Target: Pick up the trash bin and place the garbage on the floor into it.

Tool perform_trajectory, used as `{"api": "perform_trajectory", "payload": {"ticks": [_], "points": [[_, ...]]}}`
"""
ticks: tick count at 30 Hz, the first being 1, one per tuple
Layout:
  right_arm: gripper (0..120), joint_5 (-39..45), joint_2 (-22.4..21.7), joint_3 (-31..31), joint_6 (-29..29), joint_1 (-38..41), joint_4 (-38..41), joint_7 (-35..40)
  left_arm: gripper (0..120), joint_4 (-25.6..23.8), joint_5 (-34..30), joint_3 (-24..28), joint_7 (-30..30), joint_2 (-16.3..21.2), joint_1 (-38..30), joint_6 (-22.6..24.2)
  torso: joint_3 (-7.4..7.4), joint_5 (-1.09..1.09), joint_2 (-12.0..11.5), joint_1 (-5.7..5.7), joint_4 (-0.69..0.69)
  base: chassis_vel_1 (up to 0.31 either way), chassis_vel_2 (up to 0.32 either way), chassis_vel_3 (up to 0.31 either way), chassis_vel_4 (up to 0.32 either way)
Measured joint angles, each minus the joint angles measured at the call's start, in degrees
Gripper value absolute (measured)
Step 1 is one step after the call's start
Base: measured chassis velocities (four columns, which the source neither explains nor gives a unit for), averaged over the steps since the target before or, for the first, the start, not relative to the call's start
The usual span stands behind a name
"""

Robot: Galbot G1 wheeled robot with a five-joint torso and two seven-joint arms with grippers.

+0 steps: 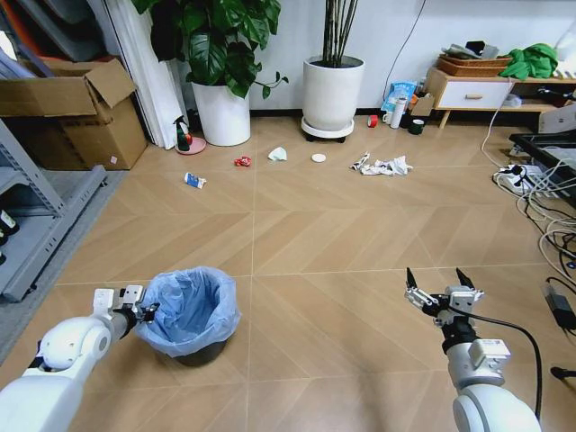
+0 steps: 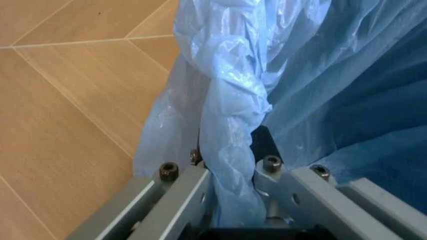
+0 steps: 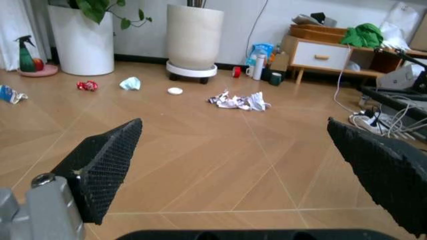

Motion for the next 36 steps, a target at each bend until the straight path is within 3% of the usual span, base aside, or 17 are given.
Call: {"api": "perform_trajectory", "payload": {"ticks": [10, 13, 16, 19, 23, 36], "points": [[100, 1.90, -0.51, 0.57, -2.12, 0.53, 0.99, 1.02, 0, -7.19, -4.66, -4.56, -6.53, -3.83, 4.66, -5.02, 0.00, 0.00, 0.00, 0.00, 0.00, 0.000, 0.000, 0.000, 0.000], [100, 2.02, -0.38, 0.53, -2.97, 0.61, 1.50, 1.21, 0, -11.48, -6.23, -6.41, -12.20, -5.91, 6.41, -7.12, 0.00, 0.00, 0.00, 0.00, 0.00, 0.000, 0.000, 0.000, 0.000], [100, 1.99, -0.38, 0.53, -3.05, 0.61, 1.69, 1.25, 0, -13.15, -6.48, -6.91, -13.77, -6.31, 7.19, -7.16, 0.00, 0.00, 0.00, 0.00, -0.01, 0.000, 0.000, 0.000, 0.000], [100, 1.42, -0.51, 1.03, -3.00, 0.66, 2.24, 1.23, 0, -19.85, -8.19, -8.36, -18.64, -7.97, 10.74, -6.08, 0.00, 0.01, 0.00, 0.00, 0.01, 0.000, 0.000, 0.000, 0.000], [100, 0.56, -0.16, 1.85, -2.69, 0.42, 2.75, 1.11, 0, -23.15, -8.53, -8.46, -19.64, -9.39, 12.58, -5.11, 0.00, 0.00, 0.00, -0.01, 0.01, 0.000, 0.000, 0.000, 0.000], [100, -1.55, 0.67, 2.28, -2.29, -0.05, 2.94, 1.11, 0, -25.36, -7.36, -6.73, -18.73, -10.08, 13.47, -4.51, -0.01, 0.00, 0.01, -0.01, 0.00, -0.012, 0.015, 0.016, -0.017]]}}
